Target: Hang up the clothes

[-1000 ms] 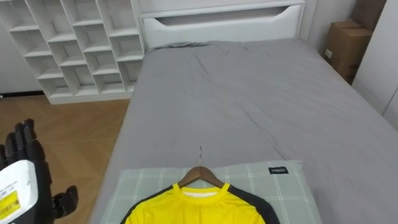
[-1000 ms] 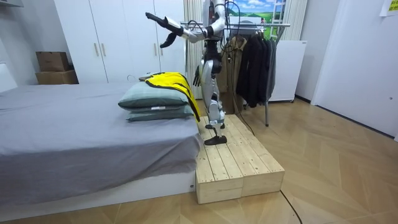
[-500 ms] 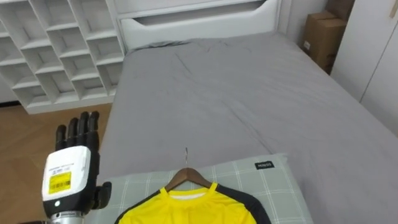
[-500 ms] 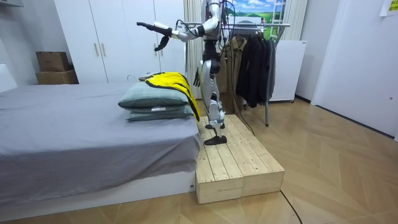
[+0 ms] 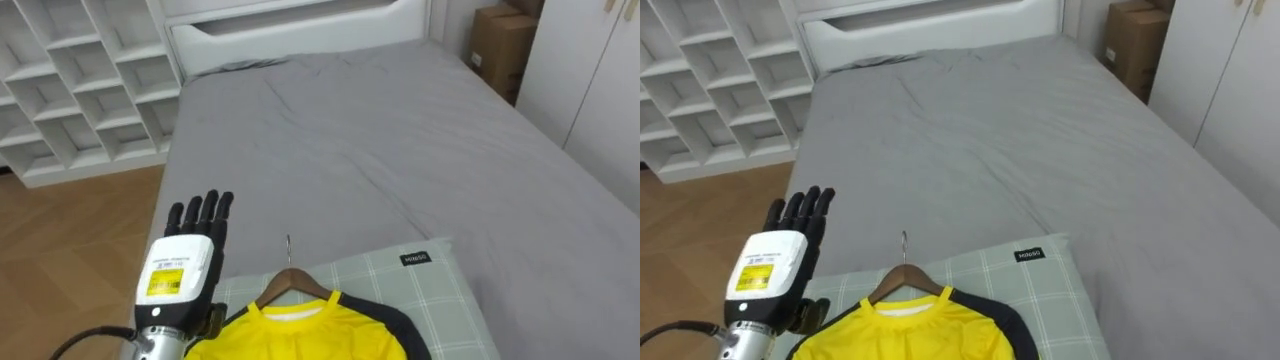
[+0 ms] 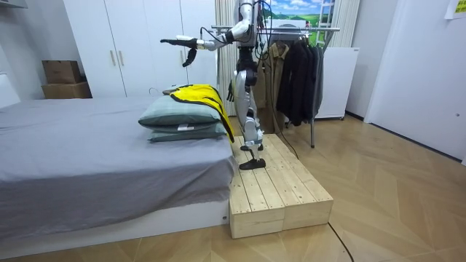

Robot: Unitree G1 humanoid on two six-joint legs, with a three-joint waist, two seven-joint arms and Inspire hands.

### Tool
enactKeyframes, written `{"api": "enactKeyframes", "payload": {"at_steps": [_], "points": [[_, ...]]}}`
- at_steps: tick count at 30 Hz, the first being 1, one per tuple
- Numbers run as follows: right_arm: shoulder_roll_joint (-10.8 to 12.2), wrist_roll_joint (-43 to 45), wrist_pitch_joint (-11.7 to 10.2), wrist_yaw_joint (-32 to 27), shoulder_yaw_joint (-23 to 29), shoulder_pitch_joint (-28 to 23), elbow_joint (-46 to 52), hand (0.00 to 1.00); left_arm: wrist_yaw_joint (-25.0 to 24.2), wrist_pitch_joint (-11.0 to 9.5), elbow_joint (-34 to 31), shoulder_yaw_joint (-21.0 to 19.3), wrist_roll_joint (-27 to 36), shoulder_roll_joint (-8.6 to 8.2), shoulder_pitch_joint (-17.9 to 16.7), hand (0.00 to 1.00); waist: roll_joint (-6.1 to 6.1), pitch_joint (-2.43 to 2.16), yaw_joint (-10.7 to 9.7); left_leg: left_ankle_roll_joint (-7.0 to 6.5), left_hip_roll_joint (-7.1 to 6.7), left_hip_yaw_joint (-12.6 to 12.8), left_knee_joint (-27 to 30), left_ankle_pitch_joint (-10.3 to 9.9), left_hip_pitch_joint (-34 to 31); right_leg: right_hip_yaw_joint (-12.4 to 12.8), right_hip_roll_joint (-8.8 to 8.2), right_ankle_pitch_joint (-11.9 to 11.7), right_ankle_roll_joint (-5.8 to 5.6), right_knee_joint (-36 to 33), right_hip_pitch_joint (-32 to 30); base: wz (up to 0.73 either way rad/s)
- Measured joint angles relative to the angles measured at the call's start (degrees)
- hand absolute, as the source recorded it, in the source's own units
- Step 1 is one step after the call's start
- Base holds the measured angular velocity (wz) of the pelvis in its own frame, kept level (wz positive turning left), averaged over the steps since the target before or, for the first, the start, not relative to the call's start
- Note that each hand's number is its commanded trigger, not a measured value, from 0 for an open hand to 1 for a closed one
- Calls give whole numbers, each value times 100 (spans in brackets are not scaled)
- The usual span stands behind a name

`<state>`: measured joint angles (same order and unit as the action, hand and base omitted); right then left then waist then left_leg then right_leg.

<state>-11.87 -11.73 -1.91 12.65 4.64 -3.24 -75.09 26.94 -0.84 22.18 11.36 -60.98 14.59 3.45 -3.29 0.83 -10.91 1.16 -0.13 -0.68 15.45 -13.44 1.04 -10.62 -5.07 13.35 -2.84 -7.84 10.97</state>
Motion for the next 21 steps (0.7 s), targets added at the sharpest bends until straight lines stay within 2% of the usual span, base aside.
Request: {"api": "enactKeyframes", "payload": {"at_steps": [3, 8, 9, 11, 12, 13, 14, 15, 16, 17, 18, 19, 20, 21], "points": [[3, 116, -1, -6, 2, 5, -23, 0, -46, 56, 97, 0, 3, 1, 0, 0, 61, -28, 3, -8, 0, 20, -126, 9, 119, 74, 0, 0, 0, -9, 34, -3], [0, 288, -1, -122, 124, -47, -33, 0, -232, 96, 111, 1, 53, 2, 5, 0, 140, -38, 3, -19, 10, 23, -342, 33, 339, 96, 0, 0, 0, -99, 78, -2], [1, 291, -1, -169, 123, -79, -27, 0, -281, 97, 180, 14, 87, 1, 12, 0, 143, -39, 4, -27, 30, -15, -426, 59, 426, 96, 8, 0, 1, -218, 47, -12], [16, 284, -2, -254, 127, -90, -10, 0, -308, 114, 332, 22, 236, -7, 18, 0, 120, -40, 16, -51, 95, -301, -544, 108, 551, 99, 43, 11, 10, -657, -154, -23], [47, 247, -6, -339, 129, -105, 22, 0, -360, 129, 426, 9, 364, 10, 19, 0, 52, -30, 18, -54, 269, -790, -601, 141, 603, 442, 258, 128, 173, -743, -404, -54], [149, 292, -15, -398, 97, -63, 140, 0, -416, 141, 476, -128, 457, 111, 21, 0, 159, -32, 39, -22, 300, -994, -589, 124, 562, 930, 508, -191, 401, 32, -614, -43], [132, 289, -27, -418, 79, -67, 185, 0, -448, 160, 570, -226, 451, 52, 31, 0, 110, -62, -33, 67, 356, -981, -583, 59, 502, 810, 541, -343, 417, -13, -559, -12], [120, 293, -62, -466, 67, -82, 204, 0, -536, 168, 728, -274, 453, 35, 120, 0, 110, -68, -166, 107, 374, -680, -606, 59, 465, 659, 567, -431, 404, -8, -533, 37], [76, 330, -47, -515, 67, -154, 142, 0, -575, 113, 834, -273, 503, 17, 242, 0, 142, -57, -204, 116, 369, -222, -618, 70, 466, 726, 544, -431, 404, -4, -461, 39], [57, 386, -30, -544, 70, -192, 114, 0, -579, 89, 836, -274, 517, 8, 290, 0, 161, -45, -200, 114, 325, -44, -645, 95, 463, 827, 523, -430, 403, 1, -425, 44], [29, 594, 14, -574, 97, -281, 87, 0, -578, 53, 833, -274, 518, 5, 388, 0, 177, -34, -202, -1, 216, 182, -827, 203, 448, 1031, 495, -422, 392, -13, -380, 51], [35, 802, 54, -570, 119, -357, 11, 0, -571, 49, 837, -256, 533, 8, 486, 0, 192, -34, -196, -61, 229, 428, -871, 281, 573, 1080, 524, -386, 357, -154, -427, 48], [41, 875, 80, -566, 107, -367, -73, 0, -568, 55, 852, -254, 584, 9, 520, 0, 209, -23, -154, -68, 236, 456, -862, 292, 612, 1065, 541, -349, 328, -291, -484, 0], [45, 988, 166, -557, 92, -412, -183, 0, -548, 69, 878, -273, 803, 18, 519, 0, 220, -18, 13, -76, 267, 354, -830, 296, 690, 1065, 554, -252, 306, -408, -551, -51]]}}
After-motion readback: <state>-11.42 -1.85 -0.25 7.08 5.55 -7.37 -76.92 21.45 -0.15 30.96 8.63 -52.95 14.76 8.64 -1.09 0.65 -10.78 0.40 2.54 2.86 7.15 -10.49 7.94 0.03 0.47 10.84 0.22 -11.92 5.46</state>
